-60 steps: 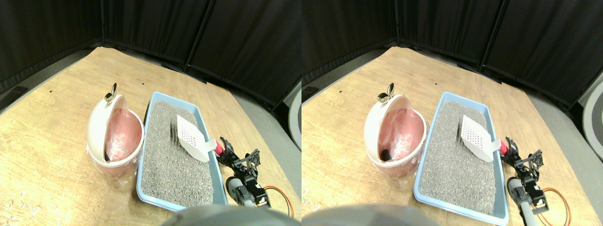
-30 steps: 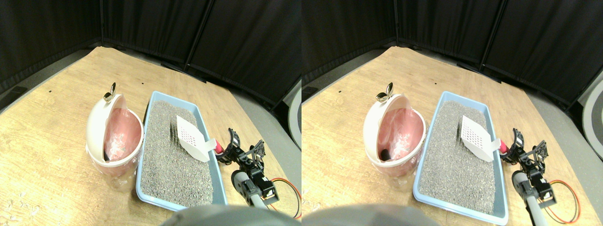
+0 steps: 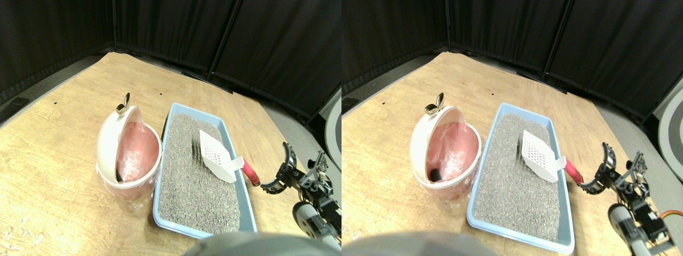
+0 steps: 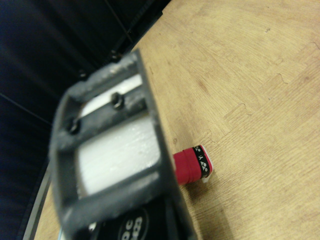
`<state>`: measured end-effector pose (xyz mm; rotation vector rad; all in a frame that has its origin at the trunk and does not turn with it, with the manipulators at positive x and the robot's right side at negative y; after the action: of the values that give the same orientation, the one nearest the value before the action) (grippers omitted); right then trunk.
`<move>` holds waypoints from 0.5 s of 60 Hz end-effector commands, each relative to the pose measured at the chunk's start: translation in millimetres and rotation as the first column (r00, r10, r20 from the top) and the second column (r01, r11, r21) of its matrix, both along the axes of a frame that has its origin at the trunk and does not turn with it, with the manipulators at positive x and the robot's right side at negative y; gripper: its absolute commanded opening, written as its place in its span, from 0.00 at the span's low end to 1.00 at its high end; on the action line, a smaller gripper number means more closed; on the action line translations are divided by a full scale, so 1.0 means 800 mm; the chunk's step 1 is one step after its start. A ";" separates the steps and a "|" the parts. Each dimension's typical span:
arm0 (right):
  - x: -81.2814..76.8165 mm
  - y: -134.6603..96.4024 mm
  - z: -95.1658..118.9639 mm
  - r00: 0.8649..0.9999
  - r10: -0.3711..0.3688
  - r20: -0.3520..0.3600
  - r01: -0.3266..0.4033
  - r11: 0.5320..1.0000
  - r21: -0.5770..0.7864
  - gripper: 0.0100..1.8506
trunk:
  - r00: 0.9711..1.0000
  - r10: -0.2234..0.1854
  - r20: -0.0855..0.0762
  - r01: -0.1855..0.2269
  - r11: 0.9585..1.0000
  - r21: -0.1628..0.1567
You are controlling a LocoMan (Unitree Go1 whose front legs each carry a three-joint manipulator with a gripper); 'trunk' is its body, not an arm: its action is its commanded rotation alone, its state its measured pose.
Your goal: Scoop (unimanual)
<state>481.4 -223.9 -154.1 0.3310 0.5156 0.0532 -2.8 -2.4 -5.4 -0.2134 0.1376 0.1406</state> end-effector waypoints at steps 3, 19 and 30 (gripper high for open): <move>-0.002 0.005 0.016 0.982 0.053 0.184 -0.056 0.998 0.013 0.22 | 1.000 -0.003 -0.009 0.003 1.000 -0.002; -0.016 0.002 0.027 0.936 0.117 0.332 -0.116 0.993 -0.024 0.03 | 1.000 -0.021 0.003 0.020 1.000 0.019; -0.030 0.003 0.033 0.931 0.148 0.333 -0.150 0.988 -0.019 0.03 | 1.000 -0.027 0.007 0.027 0.999 0.033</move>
<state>459.8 -227.2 -137.2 0.2855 0.2448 0.2176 1.3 -2.8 -5.5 -0.1769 0.1452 0.1134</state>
